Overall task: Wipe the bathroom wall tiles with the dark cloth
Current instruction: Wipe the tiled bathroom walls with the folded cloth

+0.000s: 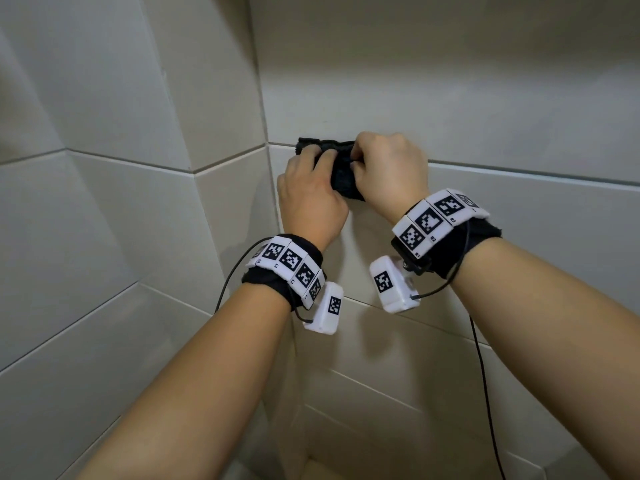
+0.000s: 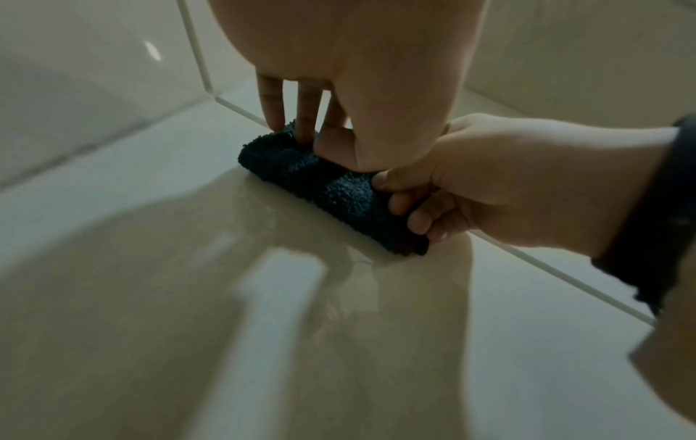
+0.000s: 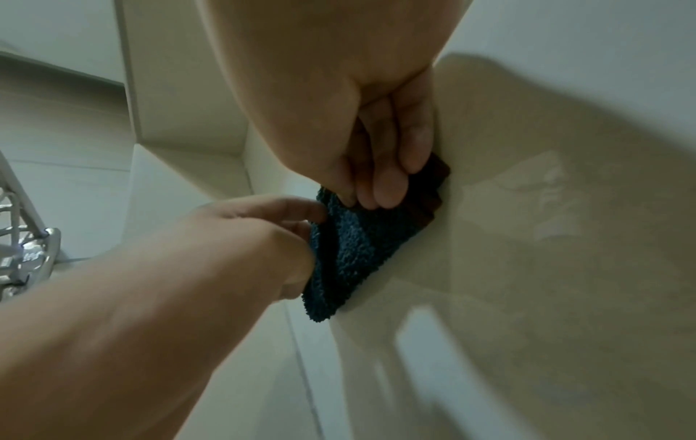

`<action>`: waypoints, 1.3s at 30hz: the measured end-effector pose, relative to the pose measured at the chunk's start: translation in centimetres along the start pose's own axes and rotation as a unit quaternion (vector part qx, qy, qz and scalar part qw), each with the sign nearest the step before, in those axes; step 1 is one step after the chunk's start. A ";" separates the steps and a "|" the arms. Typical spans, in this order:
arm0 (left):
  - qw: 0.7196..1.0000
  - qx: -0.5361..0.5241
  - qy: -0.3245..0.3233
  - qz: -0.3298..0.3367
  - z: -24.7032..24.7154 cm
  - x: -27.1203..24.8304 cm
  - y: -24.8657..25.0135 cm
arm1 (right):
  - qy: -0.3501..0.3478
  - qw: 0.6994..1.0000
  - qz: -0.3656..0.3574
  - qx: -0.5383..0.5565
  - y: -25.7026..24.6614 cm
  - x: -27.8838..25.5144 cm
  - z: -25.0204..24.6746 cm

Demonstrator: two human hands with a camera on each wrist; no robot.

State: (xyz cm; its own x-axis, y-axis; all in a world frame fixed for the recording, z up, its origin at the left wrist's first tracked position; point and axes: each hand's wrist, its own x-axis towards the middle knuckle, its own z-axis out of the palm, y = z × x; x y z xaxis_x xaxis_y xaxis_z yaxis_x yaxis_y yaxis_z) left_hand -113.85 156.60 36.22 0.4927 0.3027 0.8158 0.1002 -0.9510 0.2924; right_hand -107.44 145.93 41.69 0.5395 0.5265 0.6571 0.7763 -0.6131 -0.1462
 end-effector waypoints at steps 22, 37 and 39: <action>0.990 0.105 -0.076 0.051 0.2 -1.8 4.4 | 0.036 0.997 0.052 -0.037 3.7 -3.0 -2.1; 0.996 0.043 -0.083 -0.011 -0.1 -0.9 -5.2 | -0.009 1.000 -0.013 -0.009 -3.2 2.0 2.3; 0.996 0.032 -0.079 -0.015 0.1 -1.0 -4.8 | -0.017 1.000 -0.010 0.000 -3.1 2.2 2.1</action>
State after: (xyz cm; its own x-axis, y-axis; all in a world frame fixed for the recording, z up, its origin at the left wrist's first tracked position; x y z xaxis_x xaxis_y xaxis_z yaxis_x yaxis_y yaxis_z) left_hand -114.74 160.85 34.01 0.6175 0.3225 0.7174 0.1689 -0.9452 0.2794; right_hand -108.00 150.19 42.04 0.5346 0.5586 0.6341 0.7870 -0.6026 -0.1327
